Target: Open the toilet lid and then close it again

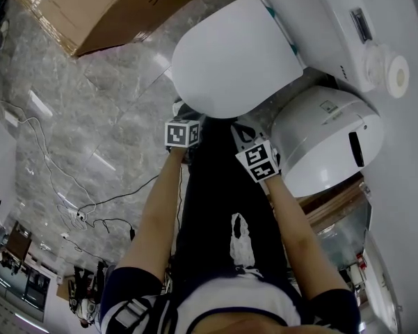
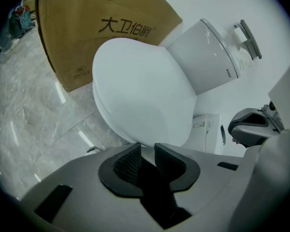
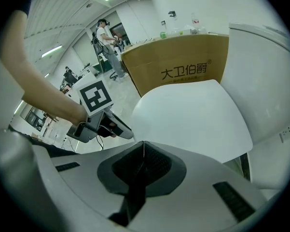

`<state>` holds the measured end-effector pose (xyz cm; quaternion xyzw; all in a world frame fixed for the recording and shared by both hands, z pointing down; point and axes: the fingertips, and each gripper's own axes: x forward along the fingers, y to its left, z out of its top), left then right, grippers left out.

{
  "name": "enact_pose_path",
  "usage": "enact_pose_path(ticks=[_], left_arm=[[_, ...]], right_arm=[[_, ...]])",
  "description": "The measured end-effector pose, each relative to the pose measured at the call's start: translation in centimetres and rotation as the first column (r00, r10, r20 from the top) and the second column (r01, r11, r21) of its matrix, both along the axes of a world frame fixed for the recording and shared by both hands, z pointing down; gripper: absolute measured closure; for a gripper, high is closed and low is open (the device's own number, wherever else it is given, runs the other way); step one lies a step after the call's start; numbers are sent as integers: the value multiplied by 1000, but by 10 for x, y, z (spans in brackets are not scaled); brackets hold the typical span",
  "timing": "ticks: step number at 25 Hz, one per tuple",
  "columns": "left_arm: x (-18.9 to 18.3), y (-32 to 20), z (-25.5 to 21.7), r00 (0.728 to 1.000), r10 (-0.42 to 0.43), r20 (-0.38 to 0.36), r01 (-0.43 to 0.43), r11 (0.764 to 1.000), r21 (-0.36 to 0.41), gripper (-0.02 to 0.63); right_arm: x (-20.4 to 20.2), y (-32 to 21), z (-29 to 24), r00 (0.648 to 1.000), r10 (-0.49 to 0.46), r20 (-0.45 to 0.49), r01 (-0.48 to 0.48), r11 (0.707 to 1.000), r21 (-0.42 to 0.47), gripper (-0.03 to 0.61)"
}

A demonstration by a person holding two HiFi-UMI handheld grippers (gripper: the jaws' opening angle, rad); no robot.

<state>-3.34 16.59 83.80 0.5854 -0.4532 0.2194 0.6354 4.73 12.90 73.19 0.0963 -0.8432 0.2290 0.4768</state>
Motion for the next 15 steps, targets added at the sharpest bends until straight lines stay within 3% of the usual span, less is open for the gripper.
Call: enact_pose_path(ticks=[15], left_arm=[[-3,3,38,1000,-12,11,13,999,-33,531]], right_arm=[[14,6,14,999,49,-16,-49,999,-4,569]])
